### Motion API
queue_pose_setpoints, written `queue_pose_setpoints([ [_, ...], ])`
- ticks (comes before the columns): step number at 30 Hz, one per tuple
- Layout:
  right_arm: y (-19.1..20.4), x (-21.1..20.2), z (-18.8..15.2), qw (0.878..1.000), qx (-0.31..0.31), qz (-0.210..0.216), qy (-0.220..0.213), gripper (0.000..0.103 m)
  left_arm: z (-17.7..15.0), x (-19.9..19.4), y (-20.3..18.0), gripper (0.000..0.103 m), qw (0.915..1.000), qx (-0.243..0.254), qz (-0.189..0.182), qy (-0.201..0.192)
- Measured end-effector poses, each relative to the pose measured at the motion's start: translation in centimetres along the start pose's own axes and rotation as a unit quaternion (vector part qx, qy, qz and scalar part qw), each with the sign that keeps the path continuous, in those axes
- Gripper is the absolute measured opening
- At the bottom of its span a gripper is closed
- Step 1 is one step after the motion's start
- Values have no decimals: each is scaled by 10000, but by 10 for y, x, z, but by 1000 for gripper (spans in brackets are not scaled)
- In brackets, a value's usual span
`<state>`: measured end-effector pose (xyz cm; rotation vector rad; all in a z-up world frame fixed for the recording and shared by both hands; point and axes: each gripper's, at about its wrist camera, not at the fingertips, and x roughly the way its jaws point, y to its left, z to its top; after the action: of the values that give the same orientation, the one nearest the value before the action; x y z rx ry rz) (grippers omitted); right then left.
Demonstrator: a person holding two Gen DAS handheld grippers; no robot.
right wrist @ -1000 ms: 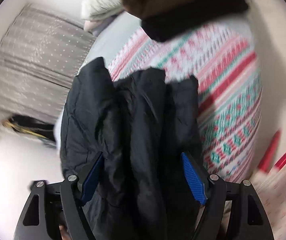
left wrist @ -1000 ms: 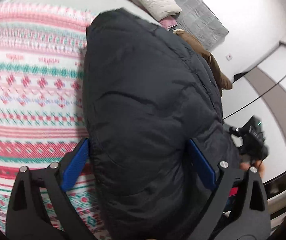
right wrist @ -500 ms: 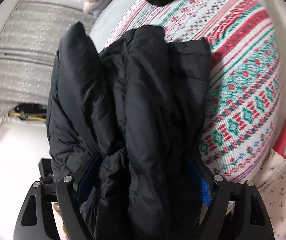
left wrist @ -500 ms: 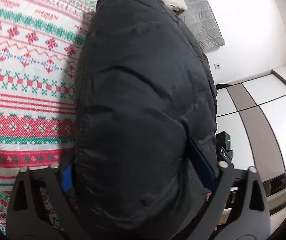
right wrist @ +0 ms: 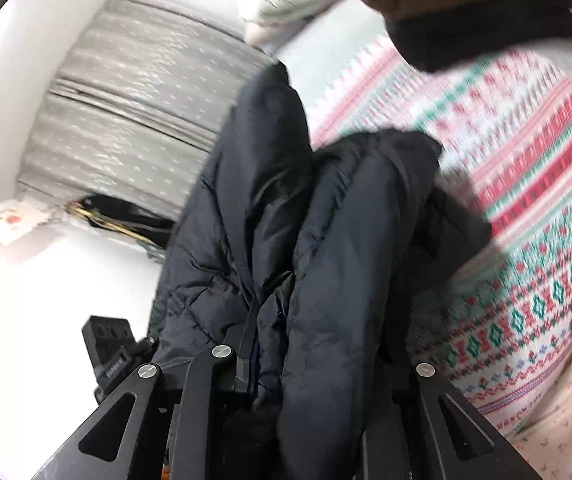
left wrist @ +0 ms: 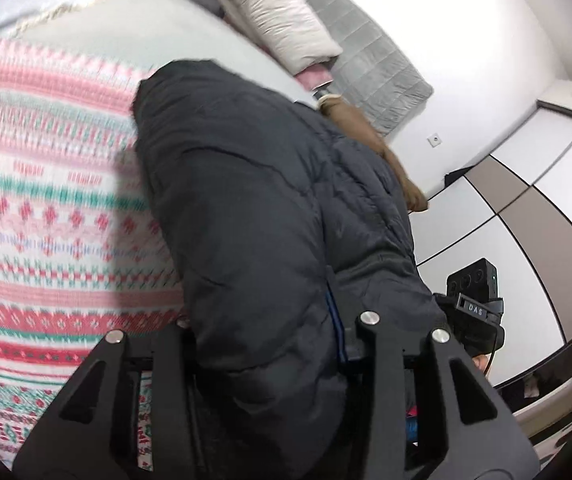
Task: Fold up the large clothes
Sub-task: 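Carry the jacket bundle with both grippers toward the stack of folded clothes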
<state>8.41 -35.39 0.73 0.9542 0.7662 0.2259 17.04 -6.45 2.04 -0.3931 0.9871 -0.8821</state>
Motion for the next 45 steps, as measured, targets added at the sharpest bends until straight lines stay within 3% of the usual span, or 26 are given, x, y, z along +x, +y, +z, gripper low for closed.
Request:
queue_pose_setpoints([
  [5,29,-23,28,9980,-292,388,-416,18,46,-18,-47,40,9983,520,-11,-280],
  [12,81,-55,93,9927,-845,427,-751,18,115,-18,-101,39,9925,1029,-196,-631],
  [20,144,-126,193,9791,-1470,77,-1403,18,202,15,-166,38,9827,1346,-875,-927],
  [24,160,-164,224,9747,-1505,-40,-1651,18,223,27,-188,38,9758,1414,-1220,-1141],
  [27,163,-176,235,9758,-1476,39,-1616,18,213,27,-180,38,9764,1292,-1276,-1170],
  [32,124,-142,213,9884,-1217,-72,-904,18,172,31,-124,39,9890,969,-867,-703],
  [36,73,-66,174,9948,-954,-345,-51,18,120,49,-49,39,9981,526,-312,34],
  [40,7,21,124,9926,-551,-584,914,19,66,65,30,39,9968,65,207,773],
  [43,-31,60,94,9866,-338,-705,1433,31,41,62,58,49,9895,229,217,1408],
  [45,-45,64,89,9850,-138,-662,1586,52,39,56,65,54,9851,219,185,1693],
])
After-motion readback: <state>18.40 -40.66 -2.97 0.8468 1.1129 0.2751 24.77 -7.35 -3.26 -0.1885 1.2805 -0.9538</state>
